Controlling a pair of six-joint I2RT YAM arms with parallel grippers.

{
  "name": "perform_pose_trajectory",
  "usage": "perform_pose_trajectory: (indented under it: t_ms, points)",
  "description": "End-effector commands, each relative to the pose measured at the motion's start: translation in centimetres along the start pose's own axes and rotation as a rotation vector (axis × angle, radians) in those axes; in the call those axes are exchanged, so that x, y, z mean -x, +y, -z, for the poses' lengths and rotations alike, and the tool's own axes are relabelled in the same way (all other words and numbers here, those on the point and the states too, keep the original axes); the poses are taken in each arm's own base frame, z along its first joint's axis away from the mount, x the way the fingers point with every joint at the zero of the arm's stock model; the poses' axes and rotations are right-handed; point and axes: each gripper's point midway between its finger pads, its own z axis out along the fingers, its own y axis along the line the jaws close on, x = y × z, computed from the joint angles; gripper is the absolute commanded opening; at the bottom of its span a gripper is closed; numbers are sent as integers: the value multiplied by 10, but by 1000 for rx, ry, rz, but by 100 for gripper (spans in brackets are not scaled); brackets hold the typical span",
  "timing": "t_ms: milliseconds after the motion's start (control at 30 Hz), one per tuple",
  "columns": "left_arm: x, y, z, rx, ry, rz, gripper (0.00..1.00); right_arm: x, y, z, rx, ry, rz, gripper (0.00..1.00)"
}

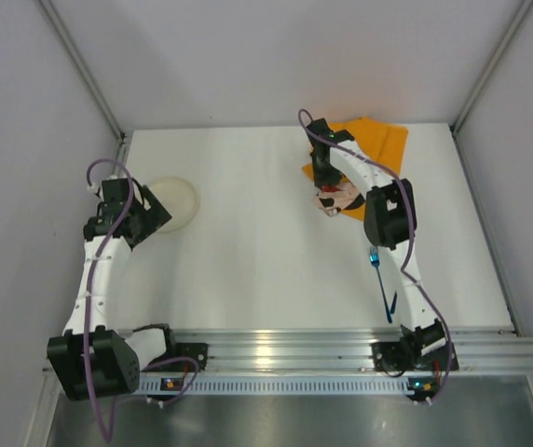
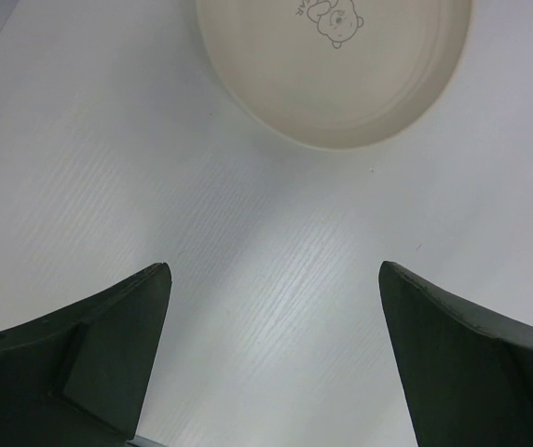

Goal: Set the dinner table for one person

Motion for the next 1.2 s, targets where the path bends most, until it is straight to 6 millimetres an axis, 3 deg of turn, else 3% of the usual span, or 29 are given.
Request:
perform_pose_trajectory:
  t_ms: [0, 67, 100, 233, 267, 333, 367, 400, 433, 467, 500, 533, 567, 600, 633, 667, 700, 733, 767, 800, 867, 900, 933, 967, 1000, 1033, 1100, 1167]
  points:
    - [-4, 6, 8, 7, -2, -20, 99, 1, -5, 7, -4, 2, 3, 20]
    - [-5, 7, 8, 8, 1, -22, 99, 0, -4, 8, 2, 6, 8, 11]
    - [-7, 7, 9, 7, 0, -24, 99, -3, -4, 7, 3, 13, 12, 0]
    - [-9, 6, 12, -13, 3, -20, 99, -11, 4, 21, 27, 22, 41, 0]
    - [-9, 4, 13, -23, 1, -18, 99, -10, 14, 39, 59, 1, 60, 0]
    - [-13, 0, 13, -50, 9, -13, 99, -30, 24, 50, 89, 37, 99, 0]
    - [-14, -7, 11, -90, 12, -13, 99, -34, 40, 75, 134, 13, 130, 0]
    - [-21, -12, 8, -115, 30, -16, 99, -60, 44, 75, 151, 68, 158, 0]
    - [-24, -17, 7, -136, 32, -19, 99, -71, 47, 82, 155, 76, 177, 0]
    - [-31, -27, 6, -182, 56, -28, 99, -77, 62, 107, 216, 50, 179, 0]
    - [-40, -42, 4, -226, 60, -60, 99, -104, 62, 105, 227, 103, 189, 1]
    - [-44, -51, 3, -250, 63, -69, 99, -112, 66, 112, 246, 109, 154, 14]
    - [-56, -64, 0, -273, 89, -101, 99, -111, 71, 133, 283, 70, 139, 44]
    - [-74, -86, 4, -328, 115, -160, 99, -120, 66, 135, 283, 83, 126, 99]
    - [-79, -105, 3, -378, 116, -173, 99, -119, 66, 144, 294, 63, 113, 100]
    - [-87, -119, 2, -414, 132, -192, 99, -109, 61, 162, 297, 8, 93, 99]
    - [-111, -139, -1, -444, 189, -250, 99, -103, 55, 170, 281, -24, 84, 100]
    - [-116, -155, -4, -465, 188, -264, 99, -97, 47, 178, 257, -59, 81, 100]
    - [-124, -166, -6, -476, 201, -294, 99, -85, 28, 191, 193, -127, 63, 100]
    - [-144, -186, -14, -474, 239, -353, 99, -85, 18, 194, 160, -146, 55, 100]
    - [-159, -206, -23, -478, 266, -402, 99, -80, -11, 202, 101, -182, 9, 100]
    - [-164, -229, -16, -515, 259, -432, 99, -90, -20, 195, 85, -153, 1, 100]
    - [-180, -233, -32, -486, 294, -464, 99, -93, -29, 193, 79, -144, -19, 100]
    - [-184, -245, -34, -502, 290, -478, 99, -91, -42, 193, 103, -146, -72, 100]
    - [-185, -265, -29, -538, 278, -490, 99, -103, -50, 184, 109, -113, -90, 100]
    - [-199, -267, -46, -508, 309, -510, 99, -105, -56, 181, 127, -105, -109, 100]
    - [-199, -288, -50, -518, 304, -517, 99, -106, -76, 178, 165, -106, -181, 100]
    - [-212, -290, -66, -488, 334, -533, 99, -101, -94, 177, 186, -115, -232, 100]
